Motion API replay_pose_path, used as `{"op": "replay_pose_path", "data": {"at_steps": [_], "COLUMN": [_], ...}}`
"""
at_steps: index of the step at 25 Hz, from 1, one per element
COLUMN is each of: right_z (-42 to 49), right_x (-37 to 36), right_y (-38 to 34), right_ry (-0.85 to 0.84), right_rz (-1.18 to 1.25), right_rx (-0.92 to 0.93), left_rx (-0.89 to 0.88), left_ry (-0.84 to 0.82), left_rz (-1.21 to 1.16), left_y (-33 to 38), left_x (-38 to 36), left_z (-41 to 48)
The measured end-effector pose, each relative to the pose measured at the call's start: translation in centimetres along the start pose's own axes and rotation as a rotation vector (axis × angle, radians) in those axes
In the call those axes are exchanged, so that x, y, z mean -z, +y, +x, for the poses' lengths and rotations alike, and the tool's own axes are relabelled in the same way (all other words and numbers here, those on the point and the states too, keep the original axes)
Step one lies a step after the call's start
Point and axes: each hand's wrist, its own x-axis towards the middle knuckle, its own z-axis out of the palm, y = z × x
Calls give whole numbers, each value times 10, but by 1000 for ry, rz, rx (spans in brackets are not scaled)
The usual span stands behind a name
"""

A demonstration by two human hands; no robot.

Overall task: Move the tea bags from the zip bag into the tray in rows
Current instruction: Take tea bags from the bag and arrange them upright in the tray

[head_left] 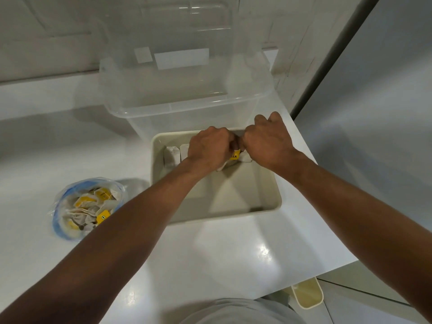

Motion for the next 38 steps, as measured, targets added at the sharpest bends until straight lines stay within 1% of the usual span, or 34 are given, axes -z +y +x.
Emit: {"op": "replay_pose_path", "data": {"at_steps": [1,5,6,8,9,14,17,20,23,25,27,29,32,33,36,38], "right_z": [0,2,1,0,-1,3,3,-2,-4,-8,-14,-21,-27,-27,-25,-24], "right_x": [0,3,0,0,0,0,0,3,6,12,15,13,2,-3,-10,-10], "right_y": [-1,-6,-6,-5,-6,-11,-13,-14,-15,-15,-24,-41,-65,-68,-67,-65], "right_ry": [28,-41,-36,43,49,7,-10,5,45,4,-78,-159,-299,-322,-297,-279], "right_rz": [-11,-3,8,12,-7,-47,-16,1,60,185,323,420,479,486,499,511], "right_rx": [-6,-1,-7,-59,-82,-98,-81,-156,-246,-279,-352,-389,-341,-335,-347,-344], "left_rx": [-6,-41,-45,-52,-56,-85,-25,-67,-84,-77,-118,-160,-175,-163,-132,-200], "left_ry": [14,91,106,121,127,170,132,130,98,69,91,108,71,66,81,21], "left_rz": [12,116,118,96,81,31,138,269,293,306,352,366,458,479,465,457], "left_y": [0,2,1,-3,-6,-17,-23,-27,-28,-26,-25,-26,-27,-27,-26,-27], "left_x": [-2,-12,-15,-18,-19,-7,1,0,-5,-6,-6,-5,-5,-6,-5,-8], "left_z": [0,2,3,5,5,-7,-21,-31,-28,-23,-21,-20,-19,-19,-22,-29]}}
